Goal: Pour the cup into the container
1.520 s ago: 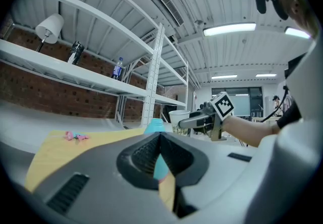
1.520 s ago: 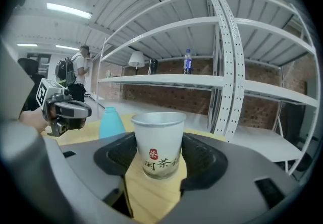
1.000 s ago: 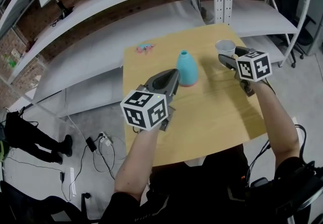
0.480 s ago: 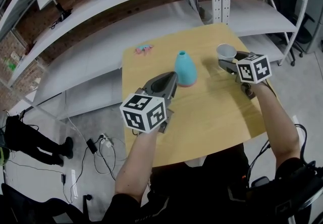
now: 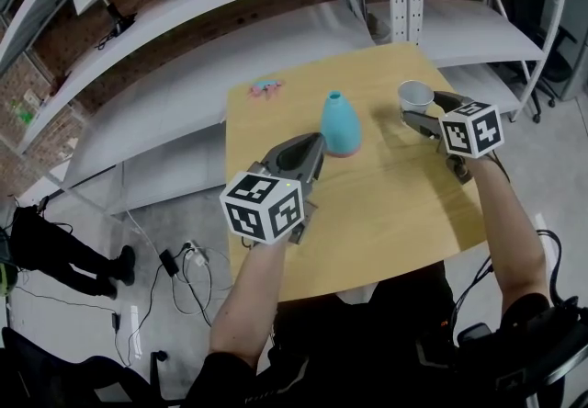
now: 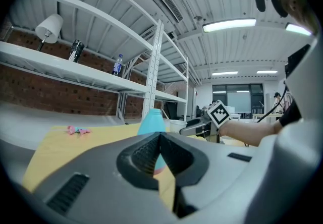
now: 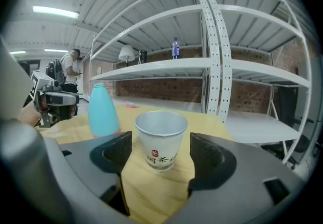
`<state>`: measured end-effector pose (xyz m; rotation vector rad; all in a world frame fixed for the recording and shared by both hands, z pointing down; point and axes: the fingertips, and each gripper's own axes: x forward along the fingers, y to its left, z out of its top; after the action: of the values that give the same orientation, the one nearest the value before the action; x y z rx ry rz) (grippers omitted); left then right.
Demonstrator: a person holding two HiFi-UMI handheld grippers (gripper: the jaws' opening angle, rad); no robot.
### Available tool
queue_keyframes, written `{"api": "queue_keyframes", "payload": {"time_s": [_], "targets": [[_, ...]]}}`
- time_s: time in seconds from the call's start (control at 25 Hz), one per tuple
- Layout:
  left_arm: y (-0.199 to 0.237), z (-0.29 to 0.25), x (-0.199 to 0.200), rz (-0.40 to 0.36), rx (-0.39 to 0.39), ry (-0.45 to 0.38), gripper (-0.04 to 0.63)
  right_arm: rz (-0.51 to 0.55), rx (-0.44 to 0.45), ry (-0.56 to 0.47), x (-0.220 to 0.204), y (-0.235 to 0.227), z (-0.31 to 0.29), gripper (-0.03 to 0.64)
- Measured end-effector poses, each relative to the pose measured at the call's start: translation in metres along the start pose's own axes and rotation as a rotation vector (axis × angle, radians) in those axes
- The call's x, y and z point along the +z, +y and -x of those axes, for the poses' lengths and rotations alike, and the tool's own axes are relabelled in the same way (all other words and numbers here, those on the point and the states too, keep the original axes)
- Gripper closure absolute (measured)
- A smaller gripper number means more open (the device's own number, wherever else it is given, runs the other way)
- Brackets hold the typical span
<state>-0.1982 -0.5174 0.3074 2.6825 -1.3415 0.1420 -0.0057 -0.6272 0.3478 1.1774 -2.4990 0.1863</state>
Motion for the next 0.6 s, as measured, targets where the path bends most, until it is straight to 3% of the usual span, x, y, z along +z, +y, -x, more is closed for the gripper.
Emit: {"api": "queue_keyframes", "payload": {"time_s": [0.28, 0.48, 0.6], "targets": [[0.004, 0.015, 0.001, -0.027, 0.027, -0.019, 0.595, 0.007, 0.002, -0.067, 0.008, 0.006, 0.039, 0.275], [0.004, 0.021, 0.000, 0.003, 0.030, -0.040, 0.595, -0.003, 0.047, -0.156, 0.026, 0.037, 0.057, 0.283], [-0.001, 0.025, 0.004, 0.010, 0.027, -0.058, 0.595, -0.023, 0.055, -0.207, 0.034, 0.053, 0.068, 0.423]]}}
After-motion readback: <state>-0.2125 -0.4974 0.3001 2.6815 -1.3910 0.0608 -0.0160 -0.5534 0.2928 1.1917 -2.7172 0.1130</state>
